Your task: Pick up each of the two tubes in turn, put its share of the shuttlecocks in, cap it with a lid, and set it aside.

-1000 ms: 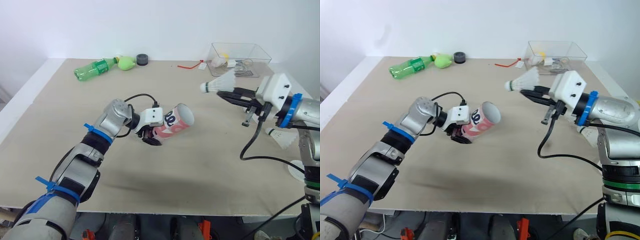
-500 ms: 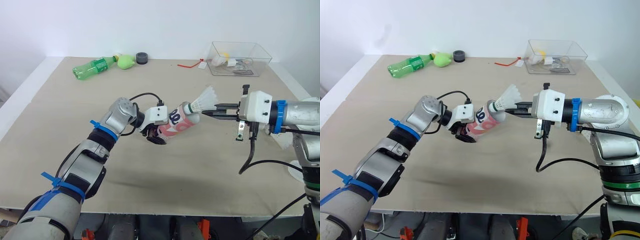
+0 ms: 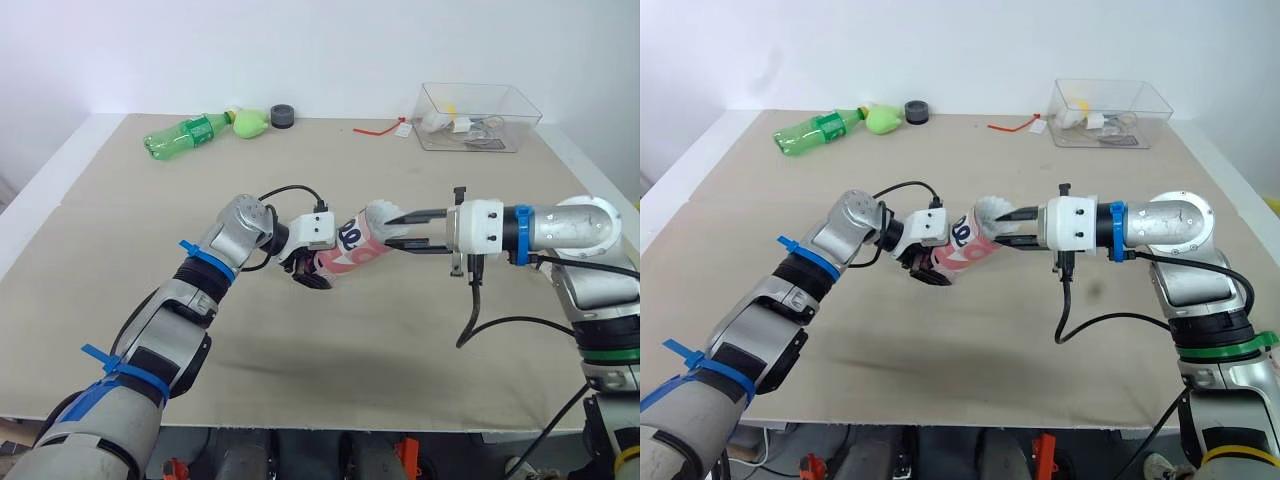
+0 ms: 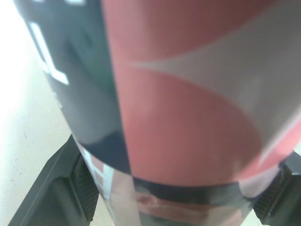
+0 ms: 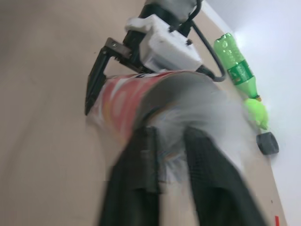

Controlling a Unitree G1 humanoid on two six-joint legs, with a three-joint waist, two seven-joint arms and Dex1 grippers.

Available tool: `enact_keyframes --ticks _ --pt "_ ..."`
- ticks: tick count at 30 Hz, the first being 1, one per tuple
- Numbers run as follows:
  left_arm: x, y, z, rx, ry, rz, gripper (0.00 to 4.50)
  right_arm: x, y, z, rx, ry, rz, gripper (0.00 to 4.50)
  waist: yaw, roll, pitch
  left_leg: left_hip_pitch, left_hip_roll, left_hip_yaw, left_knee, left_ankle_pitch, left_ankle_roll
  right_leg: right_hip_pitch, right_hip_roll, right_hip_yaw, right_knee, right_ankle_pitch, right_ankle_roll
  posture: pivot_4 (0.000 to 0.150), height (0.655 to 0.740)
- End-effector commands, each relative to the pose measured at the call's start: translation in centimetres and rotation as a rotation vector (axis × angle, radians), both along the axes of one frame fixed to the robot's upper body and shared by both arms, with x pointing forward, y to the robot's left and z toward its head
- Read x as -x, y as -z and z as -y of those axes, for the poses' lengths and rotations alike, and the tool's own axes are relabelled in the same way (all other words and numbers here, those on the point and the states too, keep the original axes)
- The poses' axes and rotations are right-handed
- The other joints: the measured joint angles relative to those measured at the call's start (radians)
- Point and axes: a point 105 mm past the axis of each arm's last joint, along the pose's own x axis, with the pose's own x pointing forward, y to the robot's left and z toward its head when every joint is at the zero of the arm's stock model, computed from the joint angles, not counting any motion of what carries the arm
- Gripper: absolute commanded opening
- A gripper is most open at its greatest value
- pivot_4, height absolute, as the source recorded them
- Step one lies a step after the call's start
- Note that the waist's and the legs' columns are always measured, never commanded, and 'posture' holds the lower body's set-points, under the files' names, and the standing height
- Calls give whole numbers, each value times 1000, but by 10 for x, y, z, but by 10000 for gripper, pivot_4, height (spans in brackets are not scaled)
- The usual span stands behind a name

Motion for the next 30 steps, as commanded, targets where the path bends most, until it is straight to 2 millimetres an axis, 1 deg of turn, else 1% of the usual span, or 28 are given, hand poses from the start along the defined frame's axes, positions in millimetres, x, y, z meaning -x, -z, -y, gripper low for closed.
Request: enact_keyframes --ticks 1,3,4,5,8,11,13,14,16,17,18,20,22,24,26,30 --pt "0 -7 0 16 0 17 36535 7 -19 -6 -65 -48 12 27029 0 0 0 0 0 0 0 0 0 0 0 0 0 0 0 1500 7400" --pt "1 -6 0 15 -2 14 36535 10 -25 -3 -116 -45 -15 35673 0 0 0 0 0 0 0 0 0 0 0 0 0 0 0 1500 7400" --pt "1 -6 -1 15 -3 14 36535 11 -30 -2 -151 -38 -34 40760 0 0 0 0 0 0 0 0 0 0 0 0 0 0 0 1500 7400" --pt "2 -6 -1 15 -3 13 36535 11 -36 2 -202 -21 -53 44552 -1 0 0 0 0 0 0 0 0 0 0 0 0 0 -1 1500 7400" --pt "2 -4 -1 16 -7 11 36535 6 -51 22 -345 74 -118 44552 -1 0 0 0 0 0 0 0 0 0 0 0 0 1 -1 1500 7400" --pt "2 -2 0 12 -8 12 36535 0 -57 51 -518 211 -207 44552 -1 0 0 0 0 0 1 0 0 0 0 -1 0 1 -2 1500 7400" --pt "3 -1 0 10 -5 13 36535 -5 -49 77 -616 344 -265 44552 0 0 0 0 1 0 1 0 0 1 -1 -1 0 1 -2 1500 7400" --pt "3 0 1 7 -3 15 36535 -7 -42 91 -664 427 -297 44552 0 0 0 0 1 -1 1 0 0 1 -1 -1 0 1 -2 1500 7400" --pt "5 -1 4 17 5 9 36535 -9 -28 125 -818 618 -292 44552 1 0 0 0 1 0 0 0 0 1 -1 0 0 1 -2 1500 7400" --pt "6 -1 5 22 7 6 36535 -8 -23 137 -877 686 -297 44552 2 0 0 0 1 -1 0 0 0 1 -1 -1 0 1 -3 1500 7400" --pt "7 -1 5 24 9 3 36535 -5 -16 154 -917 770 -259 44552 4 0 0 0 1 -1 0 0 0 1 0 -1 0 1 -3 1500 7400" --pt "8 0 6 25 12 0 36535 5 -5 179 -971 885 -208 44552 6 1 0 0 1 0 0 0 0 1 0 -1 1 1 -2 1500 7400" --pt "9 1 7 26 14 -3 36535 15 5 195 -1005 961 -183 44552 5 2 -1 0 0 0 0 0 0 0 0 0 1 1 -2 1500 7400" --pt "10 1 8 28 17 -6 36535 27 23 209 -966 1043 -184 44552 5 3 -1 1 0 1 0 0 0 0 0 1 1 1 -1 1500 7400" --pt "10 1 10 31 19 -8 36535 37 34 218 -941 1092 -189 44552 4 3 -1 1 0 0 0 0 0 1 0 1 1 1 1 1500 7400" --pt "12 1 13 39 26 -13 36535 50 45 223 -906 1121 -219 44552 4 3 -1 2 0 0 1 0 0 1 0 2 1 -2 6 1500 7400"
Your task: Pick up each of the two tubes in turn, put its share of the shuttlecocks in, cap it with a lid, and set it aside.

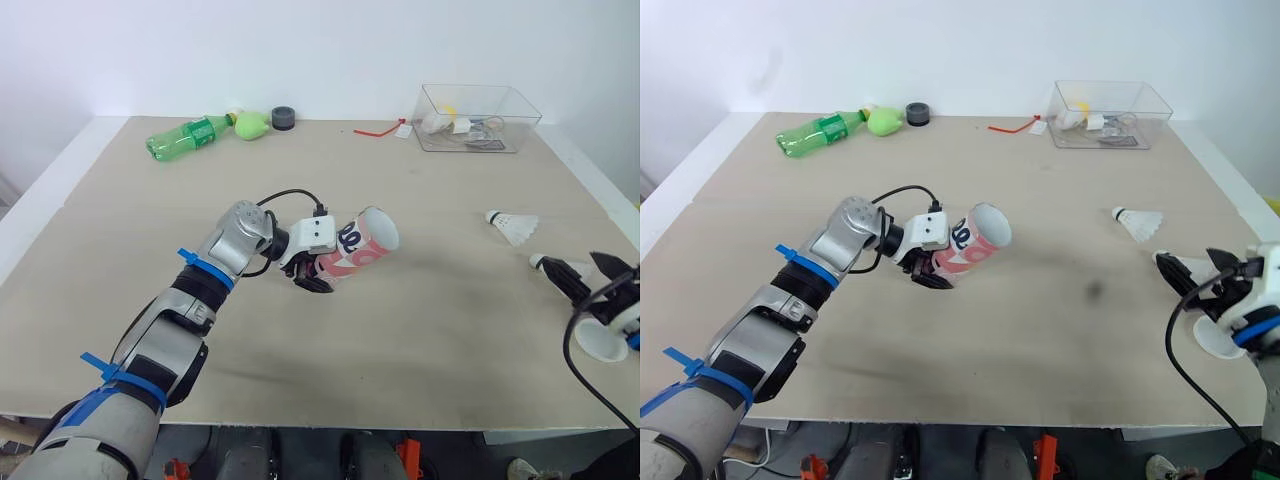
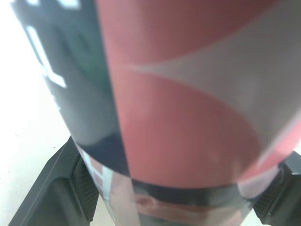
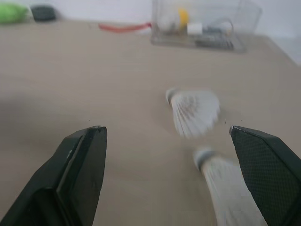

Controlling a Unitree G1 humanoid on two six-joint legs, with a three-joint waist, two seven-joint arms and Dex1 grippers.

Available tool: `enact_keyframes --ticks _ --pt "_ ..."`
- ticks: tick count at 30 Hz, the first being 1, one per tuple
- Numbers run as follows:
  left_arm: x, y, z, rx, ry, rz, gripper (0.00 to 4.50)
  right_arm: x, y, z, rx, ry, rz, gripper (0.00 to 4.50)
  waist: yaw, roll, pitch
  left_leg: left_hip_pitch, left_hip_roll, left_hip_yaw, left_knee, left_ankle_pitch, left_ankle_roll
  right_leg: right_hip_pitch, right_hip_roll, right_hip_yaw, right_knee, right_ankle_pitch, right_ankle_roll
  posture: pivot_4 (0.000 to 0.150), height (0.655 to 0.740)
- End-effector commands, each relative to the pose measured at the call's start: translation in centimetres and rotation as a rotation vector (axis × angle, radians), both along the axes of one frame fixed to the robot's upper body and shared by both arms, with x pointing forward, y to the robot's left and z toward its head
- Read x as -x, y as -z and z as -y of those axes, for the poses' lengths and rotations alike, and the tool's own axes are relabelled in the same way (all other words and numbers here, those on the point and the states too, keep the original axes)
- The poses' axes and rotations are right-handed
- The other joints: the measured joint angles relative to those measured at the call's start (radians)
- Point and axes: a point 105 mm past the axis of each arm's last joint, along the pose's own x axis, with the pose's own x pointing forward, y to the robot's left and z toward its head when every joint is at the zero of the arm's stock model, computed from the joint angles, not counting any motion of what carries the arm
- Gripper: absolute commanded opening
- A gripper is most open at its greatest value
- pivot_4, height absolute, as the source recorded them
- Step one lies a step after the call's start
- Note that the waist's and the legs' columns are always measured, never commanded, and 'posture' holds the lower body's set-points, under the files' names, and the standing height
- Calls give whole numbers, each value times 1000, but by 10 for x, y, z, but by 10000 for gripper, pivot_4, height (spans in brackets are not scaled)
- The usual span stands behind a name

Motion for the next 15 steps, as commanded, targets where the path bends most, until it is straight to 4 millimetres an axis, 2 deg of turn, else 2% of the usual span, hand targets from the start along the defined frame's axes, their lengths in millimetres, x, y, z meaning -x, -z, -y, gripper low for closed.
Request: enact_keyframes --ticks 1,7,15 --pt "6 -3 12 20 40 2 36535 9 -18 0 50 -15 48 44552 -1 0 0 0 0 0 0 0 0 0 0 0 0 0 0 1500 7400" --pt "9 -1 15 21 52 -3 36535 8 0 8 57 1 -9 44552 0 0 0 0 0 0 1 0 1 0 0 0 0 1 1 1500 7400" --pt "12 -2 17 23 63 -3 36535 -1 8 19 49 45 -29 44552 1 0 0 0 0 0 1 0 1 0 0 0 0 1 0 1500 7400"
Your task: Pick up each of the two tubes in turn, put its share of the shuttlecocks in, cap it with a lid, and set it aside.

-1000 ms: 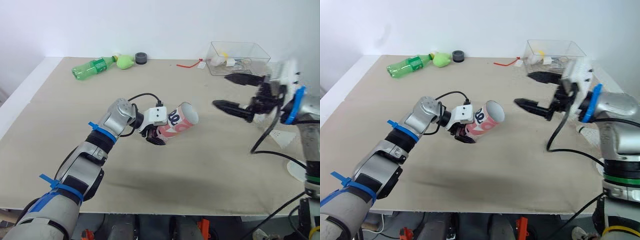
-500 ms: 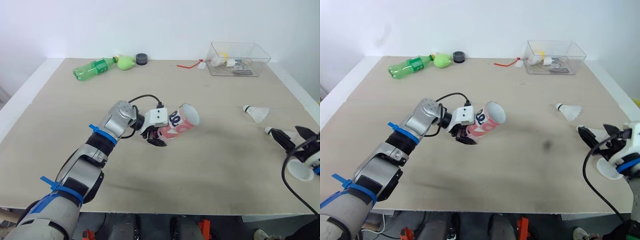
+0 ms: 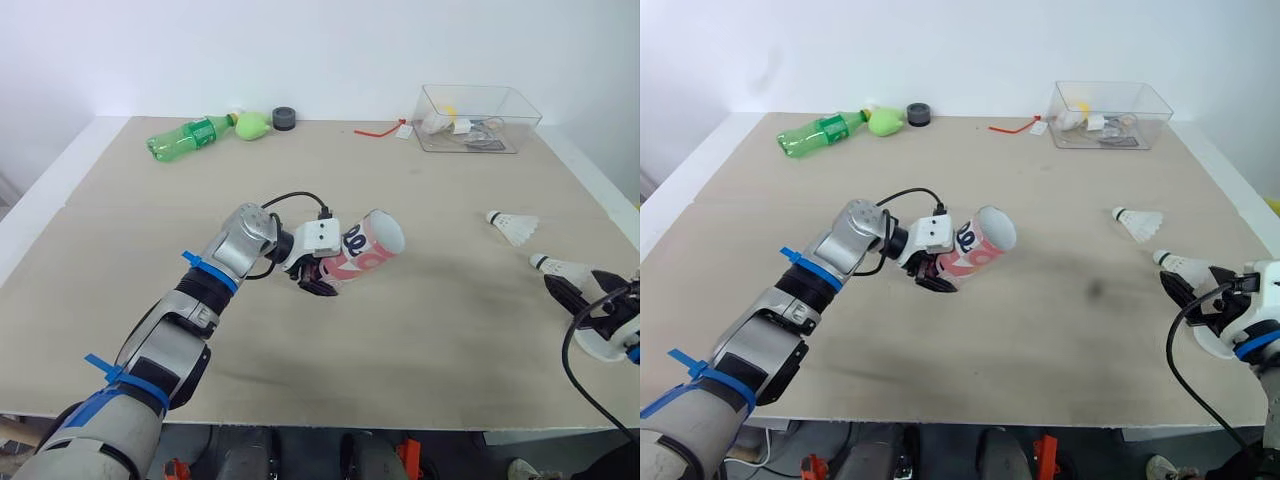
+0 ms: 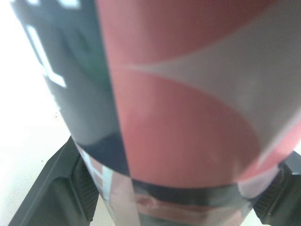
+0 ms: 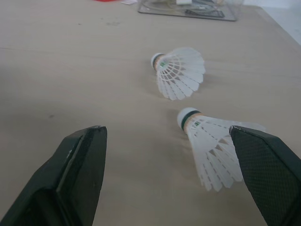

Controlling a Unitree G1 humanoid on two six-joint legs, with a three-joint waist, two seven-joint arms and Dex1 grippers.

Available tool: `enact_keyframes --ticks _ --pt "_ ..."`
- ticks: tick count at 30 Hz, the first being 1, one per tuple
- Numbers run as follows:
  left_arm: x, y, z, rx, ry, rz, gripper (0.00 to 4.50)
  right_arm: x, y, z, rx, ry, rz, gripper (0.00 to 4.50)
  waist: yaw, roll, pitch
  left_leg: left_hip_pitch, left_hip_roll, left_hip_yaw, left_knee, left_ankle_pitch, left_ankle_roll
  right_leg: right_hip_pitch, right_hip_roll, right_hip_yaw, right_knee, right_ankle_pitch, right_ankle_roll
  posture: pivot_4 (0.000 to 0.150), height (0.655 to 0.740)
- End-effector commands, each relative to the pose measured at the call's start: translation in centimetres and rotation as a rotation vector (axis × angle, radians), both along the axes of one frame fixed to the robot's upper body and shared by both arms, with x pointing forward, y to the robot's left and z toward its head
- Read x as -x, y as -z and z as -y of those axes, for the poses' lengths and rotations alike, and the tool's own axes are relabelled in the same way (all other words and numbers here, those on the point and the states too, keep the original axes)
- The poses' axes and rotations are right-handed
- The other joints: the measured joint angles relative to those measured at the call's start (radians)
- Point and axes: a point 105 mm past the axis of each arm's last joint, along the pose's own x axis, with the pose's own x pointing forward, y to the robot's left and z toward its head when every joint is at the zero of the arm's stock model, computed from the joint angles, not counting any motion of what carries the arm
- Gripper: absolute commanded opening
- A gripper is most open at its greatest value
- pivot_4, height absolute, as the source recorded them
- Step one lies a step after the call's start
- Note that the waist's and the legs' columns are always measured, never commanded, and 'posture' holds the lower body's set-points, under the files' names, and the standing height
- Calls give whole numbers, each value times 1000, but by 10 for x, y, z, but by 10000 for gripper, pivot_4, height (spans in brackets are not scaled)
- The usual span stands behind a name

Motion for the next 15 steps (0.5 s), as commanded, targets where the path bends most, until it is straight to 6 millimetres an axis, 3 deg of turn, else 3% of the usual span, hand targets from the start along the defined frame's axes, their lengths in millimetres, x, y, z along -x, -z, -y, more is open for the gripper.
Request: enact_keyframes --ticks 1,15 --pt "6 -4 8 14 39 6 36535 -1 -16 6 33 20 49 44552 0 0 0 0 0 0 0 0 0 0 0 0 0 0 0 1500 7400" --pt "7 -3 8 17 31 5 36535 -15 -5 8 -28 46 16 44552 -1 0 0 0 0 0 0 0 0 0 0 0 0 2 -3 1500 7400"
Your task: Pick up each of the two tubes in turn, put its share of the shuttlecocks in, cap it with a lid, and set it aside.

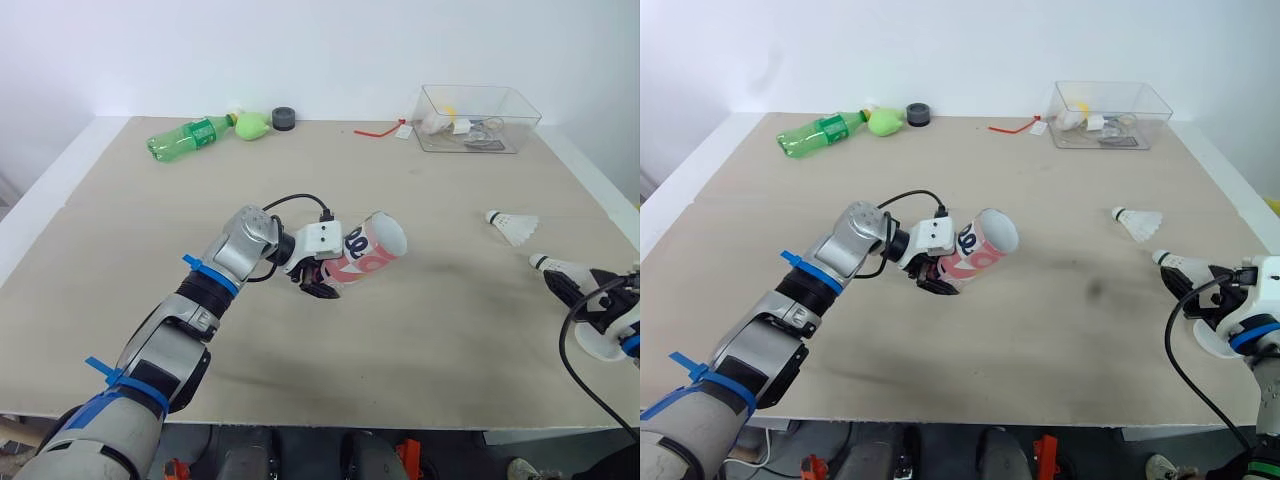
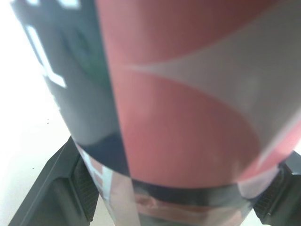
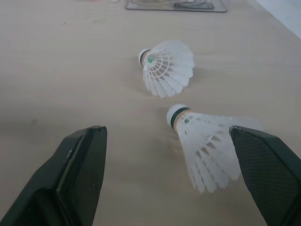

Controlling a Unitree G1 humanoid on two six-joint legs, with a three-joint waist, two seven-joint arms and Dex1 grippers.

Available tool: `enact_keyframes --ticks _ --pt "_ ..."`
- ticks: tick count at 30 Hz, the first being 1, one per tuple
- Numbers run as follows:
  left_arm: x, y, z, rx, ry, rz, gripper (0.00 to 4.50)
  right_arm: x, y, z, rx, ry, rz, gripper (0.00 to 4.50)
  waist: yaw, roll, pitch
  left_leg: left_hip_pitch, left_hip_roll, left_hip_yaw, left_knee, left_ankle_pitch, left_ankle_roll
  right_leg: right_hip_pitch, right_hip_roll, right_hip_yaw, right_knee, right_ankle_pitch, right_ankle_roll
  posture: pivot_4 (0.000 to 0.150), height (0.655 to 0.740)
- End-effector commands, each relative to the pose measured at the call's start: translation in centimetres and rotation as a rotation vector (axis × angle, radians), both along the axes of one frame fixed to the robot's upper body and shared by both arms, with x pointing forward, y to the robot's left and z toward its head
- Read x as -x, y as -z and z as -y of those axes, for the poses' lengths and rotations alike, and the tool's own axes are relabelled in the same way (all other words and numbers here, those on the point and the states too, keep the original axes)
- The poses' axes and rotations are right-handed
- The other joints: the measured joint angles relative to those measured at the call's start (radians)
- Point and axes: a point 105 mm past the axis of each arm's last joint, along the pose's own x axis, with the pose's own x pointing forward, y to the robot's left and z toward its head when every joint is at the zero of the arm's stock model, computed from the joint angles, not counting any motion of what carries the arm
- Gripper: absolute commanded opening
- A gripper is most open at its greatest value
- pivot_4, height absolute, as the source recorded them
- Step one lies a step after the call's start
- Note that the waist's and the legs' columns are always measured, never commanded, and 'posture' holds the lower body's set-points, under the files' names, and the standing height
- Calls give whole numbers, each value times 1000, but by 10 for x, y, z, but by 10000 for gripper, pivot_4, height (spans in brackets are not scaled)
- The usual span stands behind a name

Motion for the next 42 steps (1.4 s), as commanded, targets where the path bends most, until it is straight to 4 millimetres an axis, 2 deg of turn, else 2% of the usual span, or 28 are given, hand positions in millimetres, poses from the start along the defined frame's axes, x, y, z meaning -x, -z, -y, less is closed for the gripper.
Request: enact_keyframes --ticks 1,15,27,39,40,41,42 --pt "4 -5 7 14 28 10 36535 -4 -7 4 14 15 11 44552 0 0 0 0 0 0 0 0 0 0 0 0 0 0 0 1500 7400" --pt "3 -3 2 11 11 12 36535 -11 -3 6 -39 41 10 44552 0 0 0 0 0 0 0 0 0 0 0 0 0 1 -1 1500 7400" --pt "3 -4 5 15 12 16 36535 -15 11 12 -83 47 -21 44552 -1 0 0 0 0 0 0 0 0 0 0 1 0 1 0 1500 7400" --pt "1 -4 4 14 3 20 36535 -35 18 8 -72 8 -38 44552 -2 0 0 0 -1 1 0 0 1 0 0 1 0 1 0 1500 7400" --pt "1 -4 3 14 2 20 36535 -36 18 9 -72 10 -36 39437 -2 0 0 0 -1 1 0 0 1 0 0 1 0 1 0 1500 7400" --pt "1 -4 2 14 0 20 36535 -37 18 10 -70 11 -34 37301 -2 0 0 0 -1 1 0 0 1 0 0 1 0 1 0 1500 7400" --pt "1 -4 2 13 -2 20 36535 -37 17 10 -69 11 -32 31468 -2 0 0 0 -1 1 0 0 1 0 0 1 0 2 0 1500 7400"
